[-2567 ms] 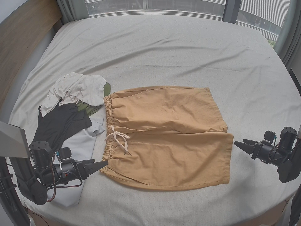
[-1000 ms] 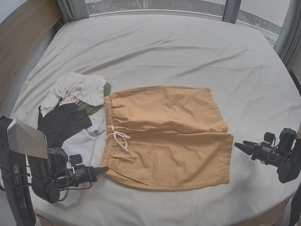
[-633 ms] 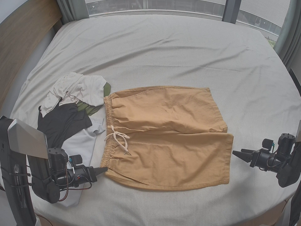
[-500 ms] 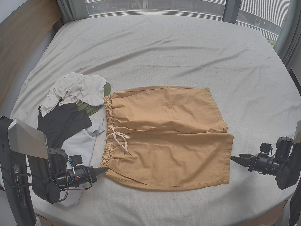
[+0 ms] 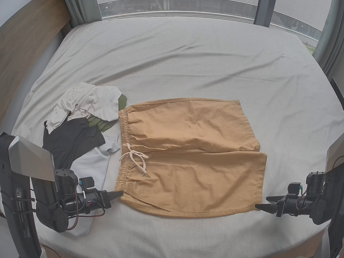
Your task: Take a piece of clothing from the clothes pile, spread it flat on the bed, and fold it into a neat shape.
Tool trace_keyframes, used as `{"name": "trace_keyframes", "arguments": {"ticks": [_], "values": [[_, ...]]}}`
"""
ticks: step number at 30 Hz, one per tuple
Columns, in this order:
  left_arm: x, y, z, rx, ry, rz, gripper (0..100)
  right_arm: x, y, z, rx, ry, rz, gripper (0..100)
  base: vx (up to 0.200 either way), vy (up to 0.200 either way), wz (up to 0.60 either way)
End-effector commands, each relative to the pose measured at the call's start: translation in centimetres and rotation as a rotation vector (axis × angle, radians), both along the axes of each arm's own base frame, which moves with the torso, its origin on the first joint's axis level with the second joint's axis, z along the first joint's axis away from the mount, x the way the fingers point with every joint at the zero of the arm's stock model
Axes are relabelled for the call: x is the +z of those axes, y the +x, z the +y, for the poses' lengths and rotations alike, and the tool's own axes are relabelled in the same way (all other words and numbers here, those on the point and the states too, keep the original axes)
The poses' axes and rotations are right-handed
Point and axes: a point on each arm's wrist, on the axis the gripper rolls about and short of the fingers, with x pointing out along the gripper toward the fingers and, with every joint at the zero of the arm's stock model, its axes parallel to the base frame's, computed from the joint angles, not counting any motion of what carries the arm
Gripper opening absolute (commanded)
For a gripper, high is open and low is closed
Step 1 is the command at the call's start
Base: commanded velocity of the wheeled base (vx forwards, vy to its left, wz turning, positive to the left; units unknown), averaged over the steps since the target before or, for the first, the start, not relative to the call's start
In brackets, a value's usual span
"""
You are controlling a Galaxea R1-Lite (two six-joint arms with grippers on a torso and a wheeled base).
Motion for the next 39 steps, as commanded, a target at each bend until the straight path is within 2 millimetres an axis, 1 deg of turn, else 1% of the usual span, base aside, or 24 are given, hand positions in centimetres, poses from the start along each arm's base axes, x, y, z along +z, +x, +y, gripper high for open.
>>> {"name": "trace_keyframes", "arguments": {"ticks": [1,13,24,25,33,39], "values": [[0.1,0.0,0.0,-0.001,0.000,-0.006,0,-1.1,-0.6,0.5,0.022,0.006,0.071,100,0.000,0.000,0.00],[0.1,0.0,0.0,-0.001,0.000,-0.006,0,-2.0,-0.4,1.4,0.055,0.017,0.110,100,0.000,0.000,0.00],[0.0,0.0,-0.1,-0.002,0.000,-0.005,0,-2.1,0.9,1.4,0.042,0.036,0.085,100,0.000,0.000,0.00],[0.0,0.0,-0.1,-0.002,0.000,-0.005,0,-2.1,0.9,1.4,0.042,0.036,0.085,0,0.000,0.000,0.00],[0.0,0.0,-0.1,-0.004,0.000,-0.003,0,-2.3,1.4,1.5,0.036,0.054,0.094,0,0.000,0.000,0.00],[0.0,-0.1,-0.1,-0.004,0.000,-0.002,0,-2.1,1.4,1.3,0.028,0.055,0.084,0,0.000,0.000,0.00]]}}
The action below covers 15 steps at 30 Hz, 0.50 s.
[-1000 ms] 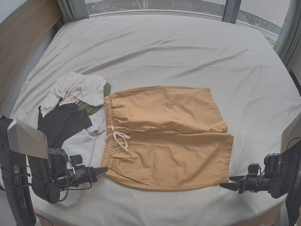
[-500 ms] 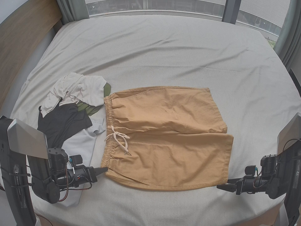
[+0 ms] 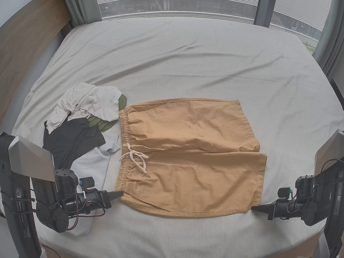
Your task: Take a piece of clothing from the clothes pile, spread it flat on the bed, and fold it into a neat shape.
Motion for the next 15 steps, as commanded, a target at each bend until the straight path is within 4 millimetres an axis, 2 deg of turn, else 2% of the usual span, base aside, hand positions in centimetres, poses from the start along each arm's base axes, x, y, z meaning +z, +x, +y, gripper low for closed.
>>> {"name": "trace_keyframes", "arguments": {"ticks": [1,5,9,15], "values": [[0.0,0.0,0.0,0.000,-0.001,-0.001,0,0.2,0.0,-0.2,-0.004,0.003,-0.009,0,0.000,0.000,0.00],[0.0,-0.3,-0.1,-0.006,-0.001,0.005,0,0.4,-0.3,-0.3,-0.007,0.005,-0.006,0,0.000,0.000,0.00],[0.7,-1.4,0.0,-0.024,-0.011,0.019,0,1.4,-1.2,-0.2,-0.003,0.002,-0.013,0,0.000,0.000,0.00],[1.3,-2.5,0.3,-0.046,-0.025,0.033,0,1.8,-2.0,0.0,0.008,-0.001,-0.004,0,0.000,0.000,0.00]]}}
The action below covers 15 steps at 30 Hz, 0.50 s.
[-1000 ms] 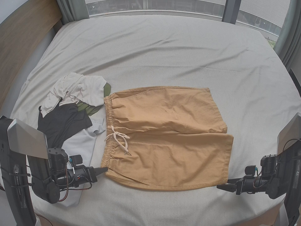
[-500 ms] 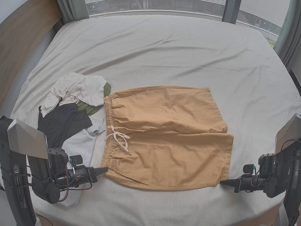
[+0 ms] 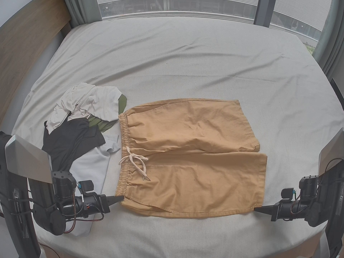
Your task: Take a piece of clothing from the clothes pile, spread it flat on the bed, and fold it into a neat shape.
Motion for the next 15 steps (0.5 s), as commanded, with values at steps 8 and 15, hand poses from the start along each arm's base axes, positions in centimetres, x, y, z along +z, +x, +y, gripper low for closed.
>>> {"name": "trace_keyframes", "arguments": {"ticks": [8,15], "values": [[0.9,-0.9,1.3,0.045,0.000,-0.002,0,0.9,-1.0,0.1,0.008,-0.004,0.027,0,0.000,0.000,0.00],[1.1,-1.2,1.7,0.062,-0.002,0.005,0,2.2,-2.0,0.2,0.013,-0.003,0.071,0,0.000,0.000,0.00]]}}
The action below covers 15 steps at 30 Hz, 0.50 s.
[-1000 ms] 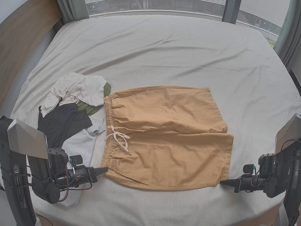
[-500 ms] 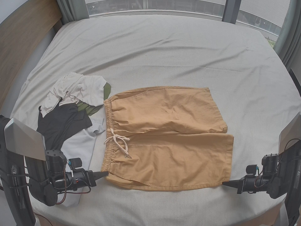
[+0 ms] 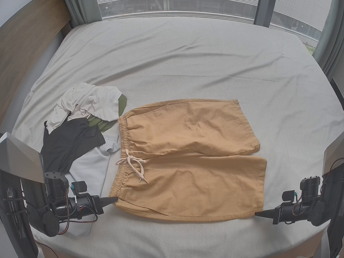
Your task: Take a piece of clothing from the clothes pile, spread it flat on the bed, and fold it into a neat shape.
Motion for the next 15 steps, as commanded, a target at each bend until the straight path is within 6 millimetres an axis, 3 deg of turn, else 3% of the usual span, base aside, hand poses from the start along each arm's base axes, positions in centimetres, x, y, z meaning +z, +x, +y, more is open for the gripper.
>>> {"name": "trace_keyframes", "arguments": {"ticks": [1,5,15], "values": [[0.5,-0.8,0.3,0.010,-0.004,0.007,0,1.8,-0.9,0.2,0.010,-0.002,-0.019,0,0.000,0.000,0.00],[0.7,-1.8,-0.1,-0.028,-0.013,0.032,0,2.0,-1.3,0.4,0.022,-0.002,0.006,0,0.000,0.000,0.00],[-0.1,-2.0,-0.1,-0.035,-0.005,0.067,0,1.6,-2.2,0.5,0.054,-0.023,0.072,0,0.000,0.000,0.00]]}}
